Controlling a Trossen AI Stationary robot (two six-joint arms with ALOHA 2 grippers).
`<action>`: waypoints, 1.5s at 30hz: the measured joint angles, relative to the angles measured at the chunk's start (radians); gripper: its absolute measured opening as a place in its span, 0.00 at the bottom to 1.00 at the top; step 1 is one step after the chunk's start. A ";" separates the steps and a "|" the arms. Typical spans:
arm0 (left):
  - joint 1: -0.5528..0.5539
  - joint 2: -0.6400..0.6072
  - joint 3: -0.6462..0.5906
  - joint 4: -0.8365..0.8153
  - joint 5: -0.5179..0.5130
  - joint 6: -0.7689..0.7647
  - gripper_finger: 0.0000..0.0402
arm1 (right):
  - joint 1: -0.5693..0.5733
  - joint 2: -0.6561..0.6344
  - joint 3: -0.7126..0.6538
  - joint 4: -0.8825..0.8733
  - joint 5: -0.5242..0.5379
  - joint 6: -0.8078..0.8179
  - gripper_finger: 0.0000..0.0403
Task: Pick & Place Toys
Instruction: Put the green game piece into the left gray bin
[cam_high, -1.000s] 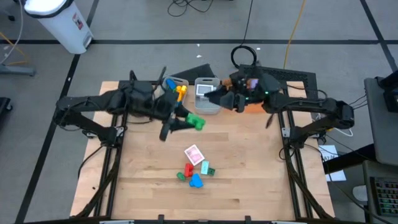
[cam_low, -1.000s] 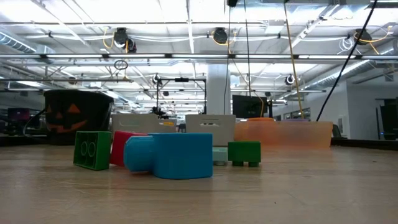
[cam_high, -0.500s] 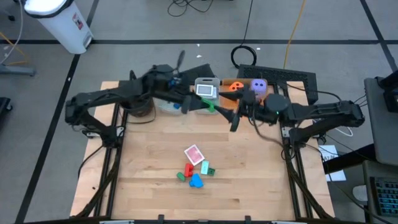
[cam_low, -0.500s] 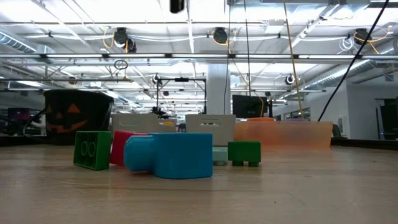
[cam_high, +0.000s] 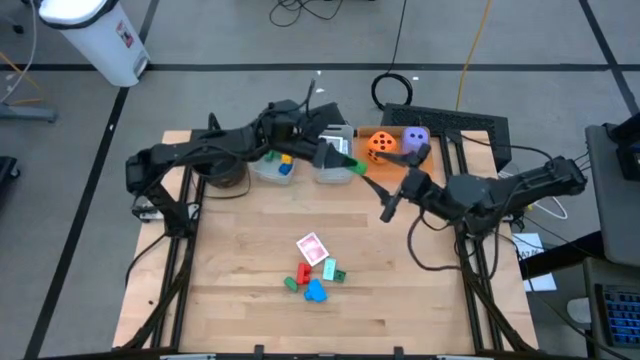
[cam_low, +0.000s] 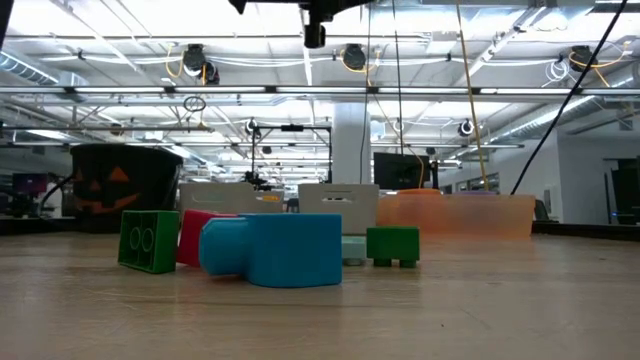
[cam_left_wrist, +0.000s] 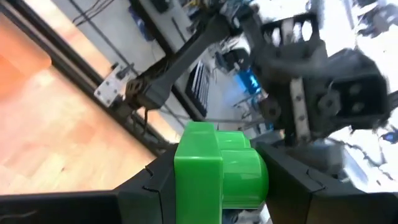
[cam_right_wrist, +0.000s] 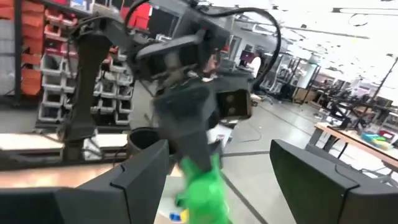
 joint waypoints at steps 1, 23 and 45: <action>0.004 0.000 0.000 0.016 -0.001 -0.010 0.44 | 0.003 -0.002 0.000 -0.024 -0.001 0.009 0.67; -0.010 0.000 0.000 0.074 0.009 -0.066 0.43 | -0.103 0.074 0.000 -0.124 -0.009 0.049 0.67; -0.014 0.000 0.001 0.070 0.006 -0.055 0.43 | -0.128 0.074 0.000 -0.140 -0.094 0.087 0.29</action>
